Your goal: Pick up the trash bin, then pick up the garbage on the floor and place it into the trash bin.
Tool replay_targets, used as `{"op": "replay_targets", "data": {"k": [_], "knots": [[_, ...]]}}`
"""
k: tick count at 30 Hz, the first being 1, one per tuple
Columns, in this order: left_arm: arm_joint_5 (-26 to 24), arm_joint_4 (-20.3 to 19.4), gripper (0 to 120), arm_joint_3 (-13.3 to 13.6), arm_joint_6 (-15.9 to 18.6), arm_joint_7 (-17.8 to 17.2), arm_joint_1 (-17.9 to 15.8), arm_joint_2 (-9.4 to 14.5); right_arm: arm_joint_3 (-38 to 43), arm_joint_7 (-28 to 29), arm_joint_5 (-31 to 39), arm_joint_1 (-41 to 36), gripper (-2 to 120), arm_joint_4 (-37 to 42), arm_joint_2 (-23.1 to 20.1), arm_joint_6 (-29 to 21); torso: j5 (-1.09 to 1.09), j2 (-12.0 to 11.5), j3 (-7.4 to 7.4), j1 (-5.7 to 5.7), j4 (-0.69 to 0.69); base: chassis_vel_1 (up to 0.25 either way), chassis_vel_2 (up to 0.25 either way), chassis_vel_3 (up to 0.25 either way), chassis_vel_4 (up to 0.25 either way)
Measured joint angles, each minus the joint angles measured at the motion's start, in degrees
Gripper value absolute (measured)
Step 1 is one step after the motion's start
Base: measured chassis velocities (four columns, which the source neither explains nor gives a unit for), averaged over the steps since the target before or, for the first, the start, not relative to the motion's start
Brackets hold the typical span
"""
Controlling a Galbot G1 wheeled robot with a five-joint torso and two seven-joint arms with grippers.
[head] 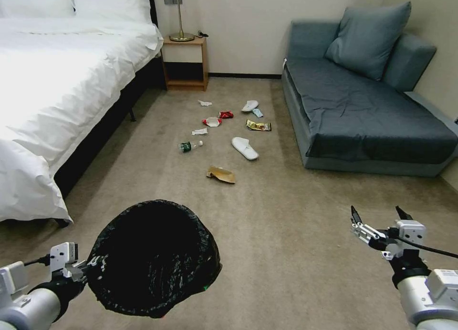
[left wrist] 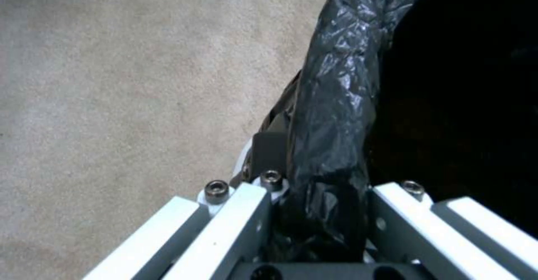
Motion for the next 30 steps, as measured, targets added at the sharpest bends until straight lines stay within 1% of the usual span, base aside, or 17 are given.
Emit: {"op": "replay_targets", "data": {"k": [9, 14, 30], "knots": [[-0.2, 0.0, 3, 0.4, 0.0, -0.6, -0.6, -0.2, -0.4, -0.2, -0.2, -0.1, 100, 0.3, 0.4, -0.1, 0.00, 0.0, 0.00, 0.00, 0.00, 0.000, 0.000, 0.000, 0.000], [0.0, 0.0, 3, 1.1, 0.0, -0.7, -1.1, -0.3, -0.4, -0.3, -0.2, -0.1, 100, 0.4, 0.3, -0.2, 0.00, 0.0, 0.00, 0.00, 0.00, 0.000, 0.000, 0.000, 0.000], [-0.2, 0.0, 3, 1.3, 0.0, -1.2, -1.2, -0.4, -0.5, -0.6, -0.3, 0.1, 100, 0.1, 0.5, -0.1, 0.00, 0.0, 0.00, 0.00, 0.00, 0.000, 0.000, 0.000, 0.000]]}}
